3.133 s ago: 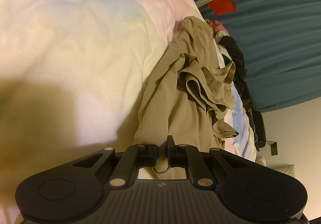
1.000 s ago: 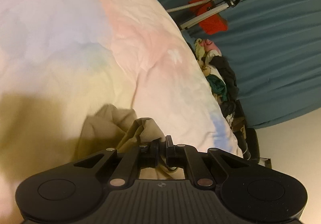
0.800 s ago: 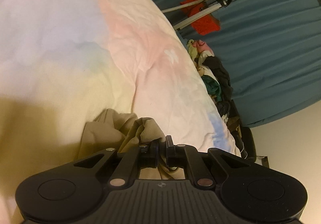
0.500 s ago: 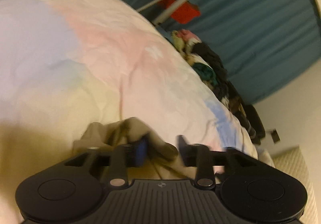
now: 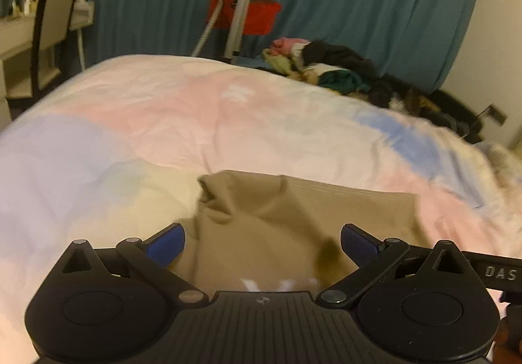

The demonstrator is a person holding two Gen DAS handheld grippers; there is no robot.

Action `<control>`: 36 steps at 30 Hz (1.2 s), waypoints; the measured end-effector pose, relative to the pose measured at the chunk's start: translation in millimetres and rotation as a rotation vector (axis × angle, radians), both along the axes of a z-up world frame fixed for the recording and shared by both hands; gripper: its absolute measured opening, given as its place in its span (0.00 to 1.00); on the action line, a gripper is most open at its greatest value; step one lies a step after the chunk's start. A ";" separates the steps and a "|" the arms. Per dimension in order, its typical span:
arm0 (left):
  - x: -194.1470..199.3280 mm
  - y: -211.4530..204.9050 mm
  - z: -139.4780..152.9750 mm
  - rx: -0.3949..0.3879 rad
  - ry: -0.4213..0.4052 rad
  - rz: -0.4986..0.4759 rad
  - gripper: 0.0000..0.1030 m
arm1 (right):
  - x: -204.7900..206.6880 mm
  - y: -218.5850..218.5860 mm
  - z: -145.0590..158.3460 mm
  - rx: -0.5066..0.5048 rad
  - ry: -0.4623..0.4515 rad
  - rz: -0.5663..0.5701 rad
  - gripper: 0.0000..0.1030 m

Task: Fold clothes

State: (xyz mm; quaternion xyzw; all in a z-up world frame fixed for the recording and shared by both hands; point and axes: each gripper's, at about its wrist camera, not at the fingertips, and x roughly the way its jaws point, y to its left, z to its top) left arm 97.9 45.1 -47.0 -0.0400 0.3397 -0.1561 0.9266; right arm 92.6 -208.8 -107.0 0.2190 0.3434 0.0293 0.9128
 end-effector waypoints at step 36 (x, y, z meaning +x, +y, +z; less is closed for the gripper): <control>-41.3 3.1 -21.4 0.086 0.122 0.003 0.99 | -37.7 14.3 -19.4 -0.191 0.041 -0.042 0.43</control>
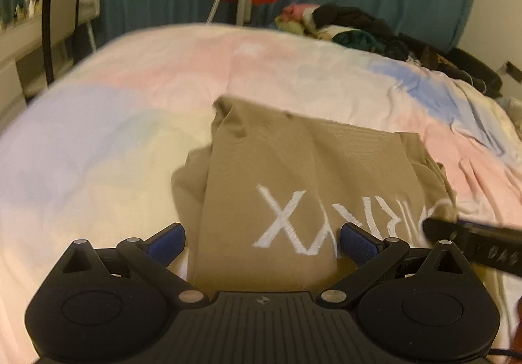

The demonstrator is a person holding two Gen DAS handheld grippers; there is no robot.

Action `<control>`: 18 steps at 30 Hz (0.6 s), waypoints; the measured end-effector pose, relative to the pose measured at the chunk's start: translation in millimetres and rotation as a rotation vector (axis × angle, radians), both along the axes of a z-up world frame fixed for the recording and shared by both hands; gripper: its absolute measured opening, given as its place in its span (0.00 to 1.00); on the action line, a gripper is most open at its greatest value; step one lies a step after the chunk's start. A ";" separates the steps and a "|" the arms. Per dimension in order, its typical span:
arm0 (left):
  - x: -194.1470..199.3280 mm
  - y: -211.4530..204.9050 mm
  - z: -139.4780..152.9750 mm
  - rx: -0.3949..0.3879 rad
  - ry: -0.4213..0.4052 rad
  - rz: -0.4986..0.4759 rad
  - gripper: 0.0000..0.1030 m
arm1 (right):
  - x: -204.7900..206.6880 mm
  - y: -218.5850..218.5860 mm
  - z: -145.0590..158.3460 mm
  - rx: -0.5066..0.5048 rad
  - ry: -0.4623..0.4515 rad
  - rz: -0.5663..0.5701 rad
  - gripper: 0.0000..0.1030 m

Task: Fold clothes

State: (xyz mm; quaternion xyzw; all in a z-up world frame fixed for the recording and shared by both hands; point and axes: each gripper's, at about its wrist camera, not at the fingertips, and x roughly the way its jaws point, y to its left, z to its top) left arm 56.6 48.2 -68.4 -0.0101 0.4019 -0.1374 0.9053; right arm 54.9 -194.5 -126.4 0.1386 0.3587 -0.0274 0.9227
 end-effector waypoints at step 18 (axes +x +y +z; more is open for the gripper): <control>-31.9 68.9 -5.9 -0.497 0.390 0.021 0.95 | -3.1 -4.3 -1.2 0.060 0.022 -0.044 0.43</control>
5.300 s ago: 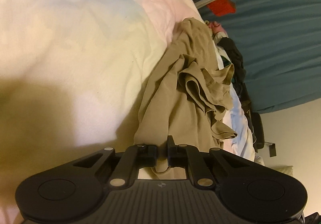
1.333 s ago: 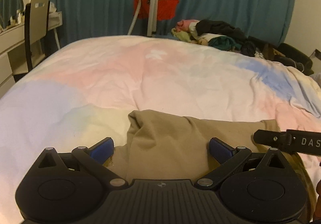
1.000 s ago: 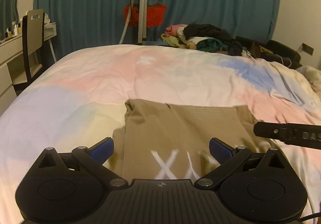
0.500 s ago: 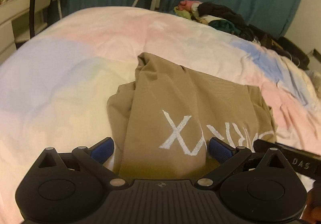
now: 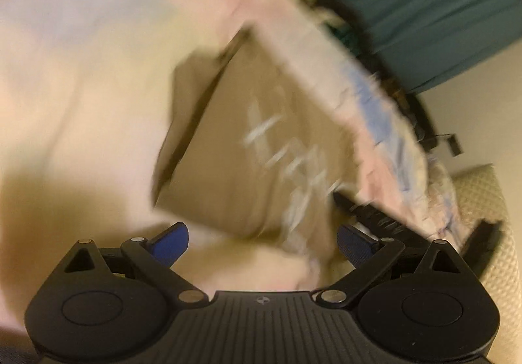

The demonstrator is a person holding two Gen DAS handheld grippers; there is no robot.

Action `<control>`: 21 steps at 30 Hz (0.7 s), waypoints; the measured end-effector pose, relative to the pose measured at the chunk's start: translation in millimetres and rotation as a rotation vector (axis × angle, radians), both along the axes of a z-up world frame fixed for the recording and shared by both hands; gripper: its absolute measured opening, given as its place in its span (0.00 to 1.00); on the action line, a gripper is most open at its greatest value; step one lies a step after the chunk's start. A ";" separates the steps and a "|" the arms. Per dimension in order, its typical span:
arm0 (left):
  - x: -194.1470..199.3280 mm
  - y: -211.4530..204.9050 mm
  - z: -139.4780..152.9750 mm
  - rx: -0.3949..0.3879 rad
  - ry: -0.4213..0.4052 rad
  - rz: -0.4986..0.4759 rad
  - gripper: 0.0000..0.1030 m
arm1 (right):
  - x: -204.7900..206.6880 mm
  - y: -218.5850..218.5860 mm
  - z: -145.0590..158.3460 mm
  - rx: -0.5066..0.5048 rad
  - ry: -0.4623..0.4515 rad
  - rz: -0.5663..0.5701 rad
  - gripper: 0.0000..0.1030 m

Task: Fold clothes

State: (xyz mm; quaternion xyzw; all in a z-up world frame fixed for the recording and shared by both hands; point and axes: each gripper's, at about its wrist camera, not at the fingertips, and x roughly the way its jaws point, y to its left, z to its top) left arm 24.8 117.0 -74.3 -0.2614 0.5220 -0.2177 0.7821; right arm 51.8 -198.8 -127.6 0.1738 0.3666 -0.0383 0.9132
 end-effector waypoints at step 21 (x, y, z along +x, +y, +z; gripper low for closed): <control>15.1 10.1 -11.9 -0.166 -0.059 0.247 0.64 | -1.0 4.9 0.6 -0.004 0.007 -0.036 0.43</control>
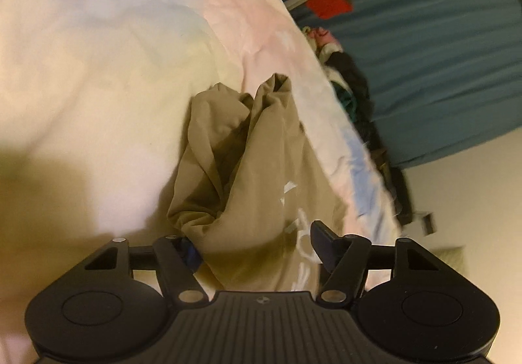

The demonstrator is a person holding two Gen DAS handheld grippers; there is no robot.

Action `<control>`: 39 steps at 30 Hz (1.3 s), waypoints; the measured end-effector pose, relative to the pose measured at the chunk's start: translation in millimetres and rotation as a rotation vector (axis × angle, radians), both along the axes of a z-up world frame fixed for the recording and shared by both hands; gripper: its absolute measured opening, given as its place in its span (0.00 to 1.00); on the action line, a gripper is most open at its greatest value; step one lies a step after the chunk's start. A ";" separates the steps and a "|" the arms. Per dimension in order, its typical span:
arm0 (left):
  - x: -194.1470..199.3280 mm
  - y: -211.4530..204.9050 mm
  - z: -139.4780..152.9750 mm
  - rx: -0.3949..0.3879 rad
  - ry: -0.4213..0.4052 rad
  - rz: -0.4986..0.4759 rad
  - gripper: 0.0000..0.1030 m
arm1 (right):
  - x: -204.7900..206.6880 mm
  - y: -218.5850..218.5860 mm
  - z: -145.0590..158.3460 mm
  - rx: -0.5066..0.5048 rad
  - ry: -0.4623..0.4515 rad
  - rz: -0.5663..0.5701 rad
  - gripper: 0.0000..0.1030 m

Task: Fold clothes

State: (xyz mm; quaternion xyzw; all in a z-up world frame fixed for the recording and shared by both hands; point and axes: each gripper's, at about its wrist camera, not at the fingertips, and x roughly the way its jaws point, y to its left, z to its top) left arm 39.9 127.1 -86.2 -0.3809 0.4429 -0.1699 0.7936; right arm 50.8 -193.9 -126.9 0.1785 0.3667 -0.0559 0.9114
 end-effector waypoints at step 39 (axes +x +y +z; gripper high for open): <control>-2.2 9.3 -15.7 0.032 0.071 0.049 0.39 | -53.2 -7.4 -3.3 0.721 0.007 0.011 0.83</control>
